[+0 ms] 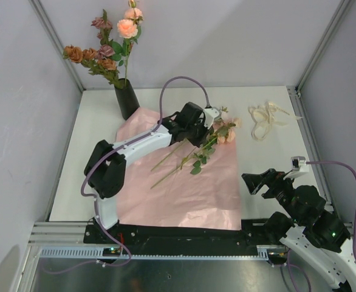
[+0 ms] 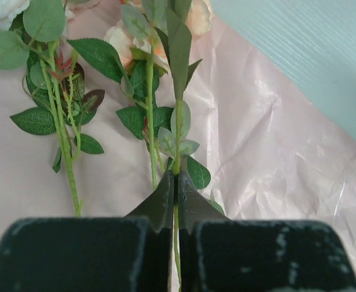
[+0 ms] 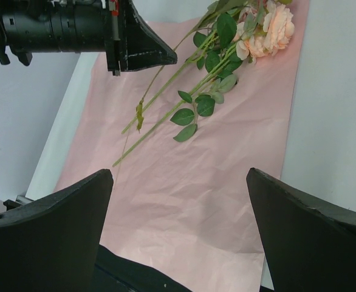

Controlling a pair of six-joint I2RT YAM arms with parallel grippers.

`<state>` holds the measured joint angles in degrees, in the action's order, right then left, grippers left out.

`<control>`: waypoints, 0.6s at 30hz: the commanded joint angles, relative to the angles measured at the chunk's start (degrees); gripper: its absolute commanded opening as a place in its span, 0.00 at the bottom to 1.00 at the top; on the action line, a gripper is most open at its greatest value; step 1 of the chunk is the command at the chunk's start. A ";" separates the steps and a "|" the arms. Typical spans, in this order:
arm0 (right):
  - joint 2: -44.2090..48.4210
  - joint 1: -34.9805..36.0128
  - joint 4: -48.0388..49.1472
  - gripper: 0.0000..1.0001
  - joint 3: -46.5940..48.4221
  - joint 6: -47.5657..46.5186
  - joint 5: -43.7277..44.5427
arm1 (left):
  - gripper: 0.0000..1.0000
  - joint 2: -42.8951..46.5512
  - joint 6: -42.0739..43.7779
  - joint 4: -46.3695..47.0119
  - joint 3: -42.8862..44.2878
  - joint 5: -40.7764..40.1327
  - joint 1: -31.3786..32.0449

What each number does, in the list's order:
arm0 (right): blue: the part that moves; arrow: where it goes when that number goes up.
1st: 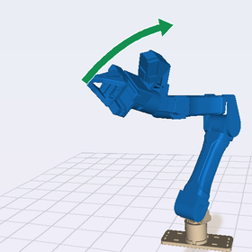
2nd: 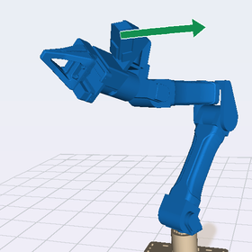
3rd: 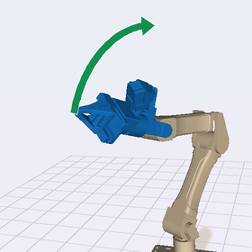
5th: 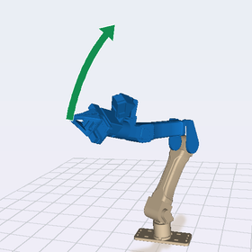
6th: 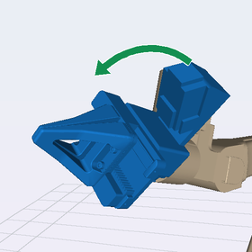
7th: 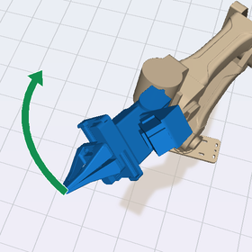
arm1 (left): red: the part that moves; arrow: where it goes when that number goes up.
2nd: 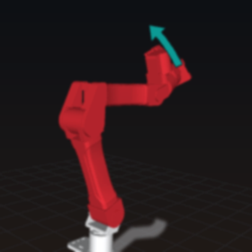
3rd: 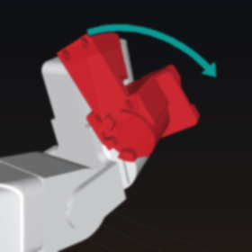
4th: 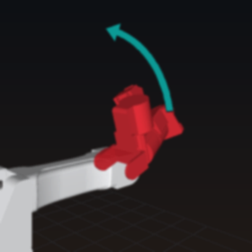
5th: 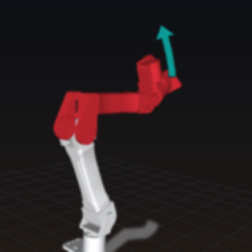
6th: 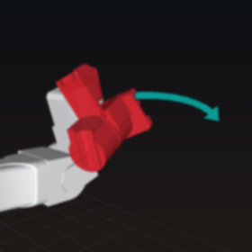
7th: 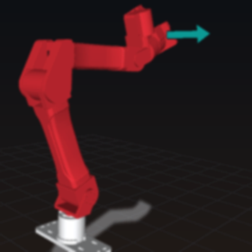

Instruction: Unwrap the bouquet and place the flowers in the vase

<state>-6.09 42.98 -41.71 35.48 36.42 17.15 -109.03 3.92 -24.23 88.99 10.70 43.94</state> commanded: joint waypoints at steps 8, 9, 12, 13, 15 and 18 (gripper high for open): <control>0.34 0.28 1.45 0.99 -0.02 0.11 0.86 | 0.00 19.90 -7.84 20.20 -12.39 -2.54 -4.74; 0.31 0.31 1.46 0.99 0.00 0.08 0.82 | 0.00 21.31 -8.78 22.04 -14.26 -2.23 -6.15; 0.29 0.30 1.46 0.99 0.02 0.05 0.72 | 0.00 25.50 -9.33 27.40 -17.37 -3.95 -9.79; 0.24 0.32 1.46 0.99 0.02 0.05 0.66 | 0.00 26.93 -9.04 28.28 -17.98 -5.35 -11.22; 0.17 0.30 1.50 0.99 -0.02 0.01 0.75 | 0.00 28.87 -8.13 29.99 -18.46 -7.43 -13.83; -0.35 0.31 1.59 0.99 0.02 -0.08 0.97 | 0.00 31.04 -5.79 33.51 -18.64 -9.91 -18.09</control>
<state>-6.09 43.03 -41.71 35.48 36.42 17.15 -81.87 -3.20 0.73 71.00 5.52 30.02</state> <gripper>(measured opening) 0.992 0.011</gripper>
